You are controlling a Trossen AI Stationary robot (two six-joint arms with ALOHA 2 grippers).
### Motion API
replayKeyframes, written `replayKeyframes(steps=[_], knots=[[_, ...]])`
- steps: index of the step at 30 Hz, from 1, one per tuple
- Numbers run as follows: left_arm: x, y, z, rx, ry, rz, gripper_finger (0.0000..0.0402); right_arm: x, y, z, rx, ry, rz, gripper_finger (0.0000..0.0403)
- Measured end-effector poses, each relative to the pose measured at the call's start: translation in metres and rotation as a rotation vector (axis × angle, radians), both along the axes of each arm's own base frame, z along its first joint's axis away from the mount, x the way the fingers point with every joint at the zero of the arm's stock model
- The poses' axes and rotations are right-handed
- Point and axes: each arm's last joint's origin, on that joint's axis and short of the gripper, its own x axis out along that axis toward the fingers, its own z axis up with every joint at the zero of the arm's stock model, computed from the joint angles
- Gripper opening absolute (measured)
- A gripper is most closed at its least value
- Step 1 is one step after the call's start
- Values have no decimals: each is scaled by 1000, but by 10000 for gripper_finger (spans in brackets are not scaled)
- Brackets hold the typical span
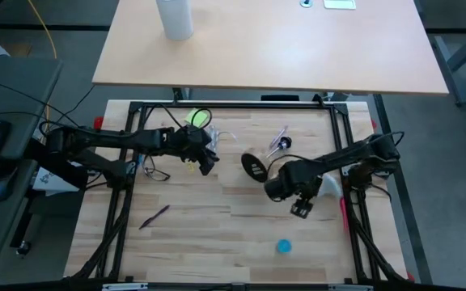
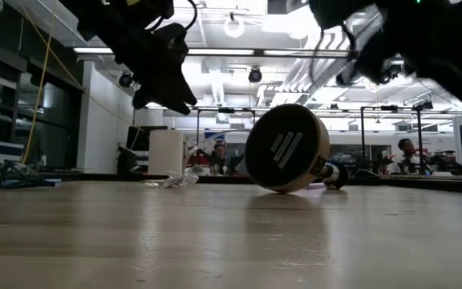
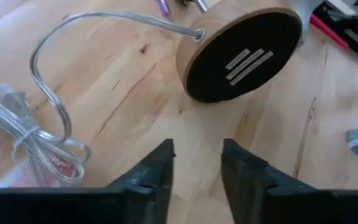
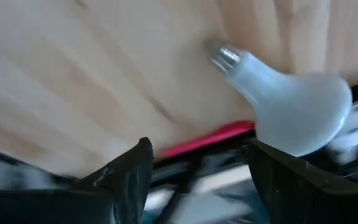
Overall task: Screw lightbulb
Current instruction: Insert the lightbulb into the lamp
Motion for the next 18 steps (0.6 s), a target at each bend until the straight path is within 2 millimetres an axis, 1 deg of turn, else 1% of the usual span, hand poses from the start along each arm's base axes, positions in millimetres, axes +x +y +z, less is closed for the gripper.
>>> replayKeyframes(steps=[4,6,7,9,11,12,15,18], knots=[[0,-1,0,-82,-19,49,177,-15,-19,-26,69,74,242,249],[1,-1,1,-106,-28,72,196,-24,-28,-37,95,117,331,249],[1,-1,1,-119,-35,84,205,-26,-33,-40,101,133,335,249],[1,-1,1,-152,-42,114,218,-31,-38,-40,90,97,282,249],[1,0,2,-189,-51,149,226,-36,-40,-30,44,12,157,249],[1,0,3,-202,-55,160,229,-40,-40,-22,11,-34,59,249],[-1,1,5,-207,-72,174,232,-51,-38,-3,-79,-195,-329,249],[-1,4,5,-191,-69,174,232,-65,-39,3,-195,-322,-711,249]])
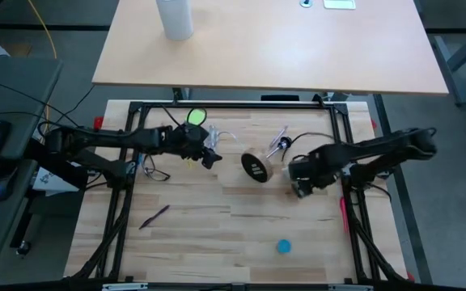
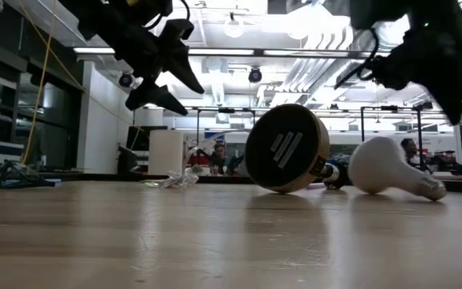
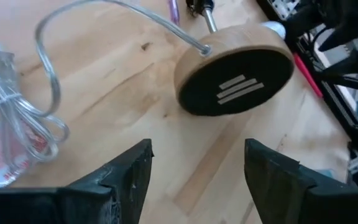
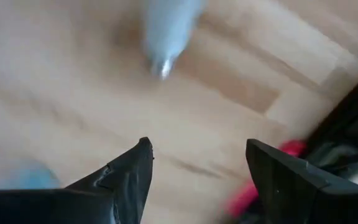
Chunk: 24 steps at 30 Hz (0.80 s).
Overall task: Screw lightbulb
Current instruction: Insert the lightbulb into the lamp
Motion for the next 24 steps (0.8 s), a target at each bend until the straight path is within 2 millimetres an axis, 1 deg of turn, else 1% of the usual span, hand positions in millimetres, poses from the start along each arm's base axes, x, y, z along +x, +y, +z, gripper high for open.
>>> replayKeyframes(steps=[2,4,7,9,11,14,17,21,24], knots=[[-1,4,0,12,2,-8,232,-7,-3,-2,-77,-69,-170,249],[-2,7,0,7,0,-26,232,-10,-6,-9,-119,-104,-269,249],[-3,13,0,-1,-3,-56,232,-2,-6,-21,-106,-188,-292,249],[-4,15,-1,-6,3,-70,232,7,-5,-29,-93,-233,-266,249],[-5,16,-1,-17,11,-77,232,15,-1,-36,-85,-259,-209,249],[-7,17,-3,-19,30,-82,232,26,6,-40,-86,-246,-32,249],[-8,17,-4,-19,50,-89,232,38,16,-40,-91,-265,179,249],[-10,16,-6,-27,72,-89,232,55,33,-37,-84,-347,401,249],[-10,16,-6,-36,83,-83,232,57,46,-42,-67,-319,537,249]])
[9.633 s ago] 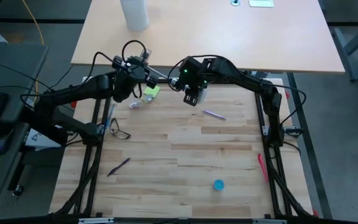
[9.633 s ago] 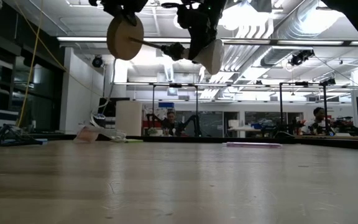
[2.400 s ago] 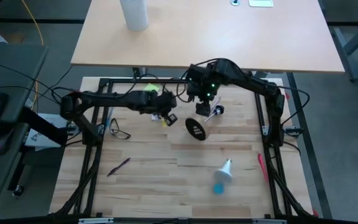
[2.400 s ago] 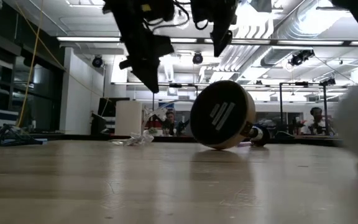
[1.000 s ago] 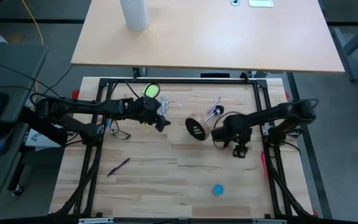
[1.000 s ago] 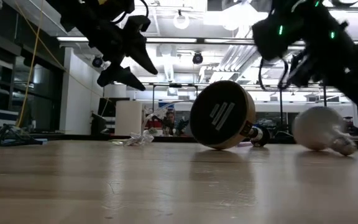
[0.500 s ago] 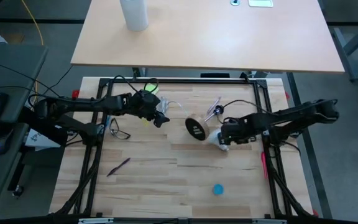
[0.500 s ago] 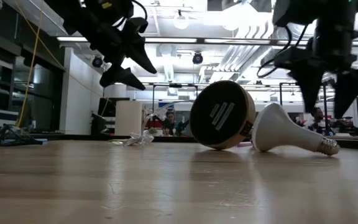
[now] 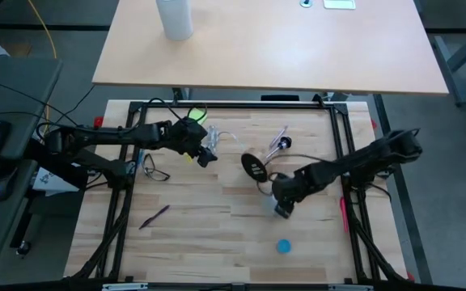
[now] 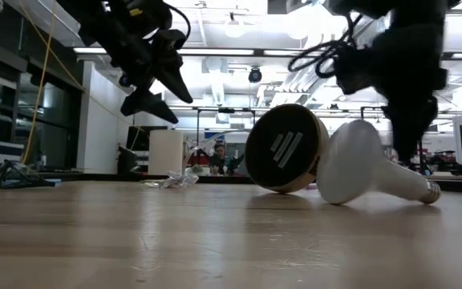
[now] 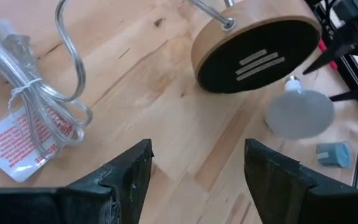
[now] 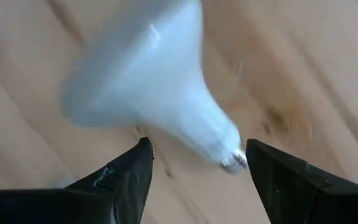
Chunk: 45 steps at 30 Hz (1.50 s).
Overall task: Screw lightbulb
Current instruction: Insert the lightbulb into the lamp
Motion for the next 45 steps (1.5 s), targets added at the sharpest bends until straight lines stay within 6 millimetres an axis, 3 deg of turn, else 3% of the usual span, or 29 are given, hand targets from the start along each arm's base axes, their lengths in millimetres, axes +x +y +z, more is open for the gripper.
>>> replayKeyframes(steps=[6,17,27,37,45], knots=[[-1,-1,-1,-11,14,9,232,-1,24,-18,-44,42,263,249],[0,-4,-1,-9,15,0,232,3,37,-36,-264,18,612,249],[0,-5,-1,-65,11,58,232,16,35,-25,-234,-39,511,249],[1,-4,0,-79,-6,65,232,33,30,-15,-152,-142,98,249],[1,-5,0,-66,-5,41,232,40,37,-49,-219,-70,77,249]])
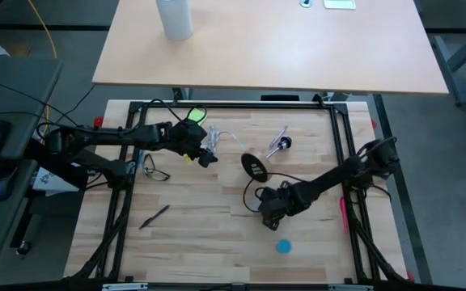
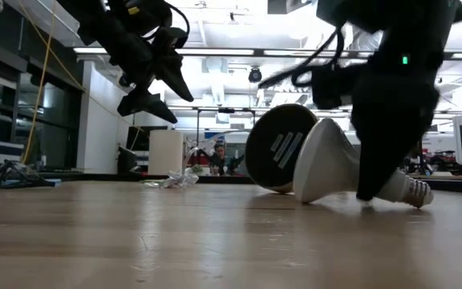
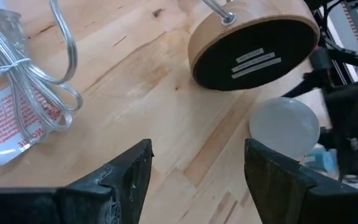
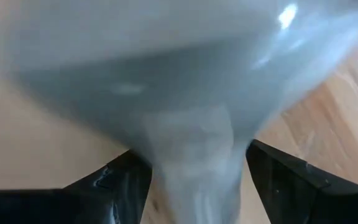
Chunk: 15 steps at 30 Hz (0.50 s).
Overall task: Screw lightbulb
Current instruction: Insert the lightbulb into the lamp
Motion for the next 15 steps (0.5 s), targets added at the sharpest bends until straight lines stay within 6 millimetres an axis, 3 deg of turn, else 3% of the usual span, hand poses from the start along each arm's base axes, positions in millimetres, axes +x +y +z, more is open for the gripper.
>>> replayKeyframes(steps=[4,8,11,15], knots=[[3,0,6,-13,-30,-18,232,1,0,-5,-34,2,-37,227],[11,3,29,62,-114,-79,232,-4,-3,6,-52,13,-46,134],[19,12,55,167,-167,-35,232,-12,-1,28,-50,-25,-11,139],[36,41,78,198,-177,64,232,-33,-4,57,-54,-13,2,139]])
